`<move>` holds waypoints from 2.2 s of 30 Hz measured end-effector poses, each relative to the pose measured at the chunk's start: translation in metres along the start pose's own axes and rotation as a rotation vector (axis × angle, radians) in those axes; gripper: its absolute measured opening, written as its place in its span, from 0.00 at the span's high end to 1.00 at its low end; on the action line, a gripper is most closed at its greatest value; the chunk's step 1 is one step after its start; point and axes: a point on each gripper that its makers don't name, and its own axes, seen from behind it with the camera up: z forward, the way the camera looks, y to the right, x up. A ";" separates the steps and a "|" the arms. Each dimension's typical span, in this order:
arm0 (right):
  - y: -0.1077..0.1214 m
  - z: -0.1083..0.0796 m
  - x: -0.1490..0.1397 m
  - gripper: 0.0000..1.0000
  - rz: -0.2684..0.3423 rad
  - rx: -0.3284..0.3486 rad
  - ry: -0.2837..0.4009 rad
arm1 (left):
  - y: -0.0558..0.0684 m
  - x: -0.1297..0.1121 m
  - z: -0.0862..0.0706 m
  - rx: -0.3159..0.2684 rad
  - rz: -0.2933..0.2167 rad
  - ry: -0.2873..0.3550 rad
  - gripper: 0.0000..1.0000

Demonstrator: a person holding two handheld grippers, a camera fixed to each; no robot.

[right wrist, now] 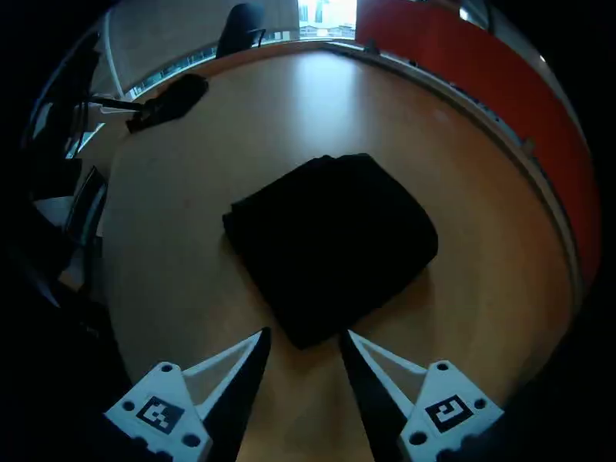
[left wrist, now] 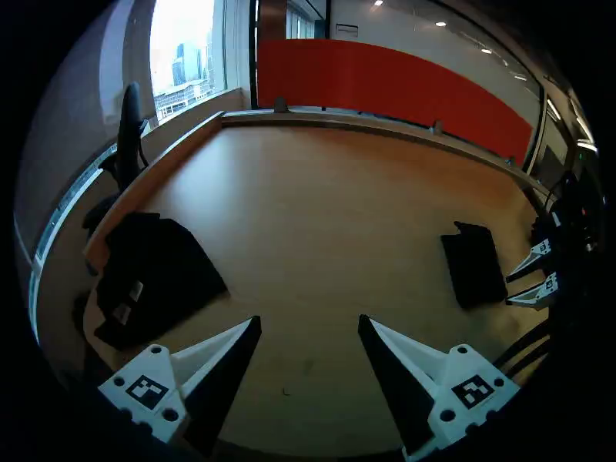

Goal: Fold towel

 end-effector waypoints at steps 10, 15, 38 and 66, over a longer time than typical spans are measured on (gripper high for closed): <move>-0.001 0.003 -0.009 0.52 0.030 0.003 -0.016 | 0.001 -0.001 0.000 -0.002 0.002 -0.001 0.06; -0.001 0.005 -0.009 0.65 0.044 -0.010 -0.016 | 0.001 -0.001 0.000 -0.002 0.002 -0.001 0.06; 0.010 0.003 -0.009 0.94 0.086 -0.056 -0.020 | 0.002 0.002 0.000 -0.008 0.008 0.006 0.06; 0.049 -0.082 0.163 0.94 -0.027 -0.130 0.288 | 0.013 0.035 0.005 -0.053 0.032 0.067 0.06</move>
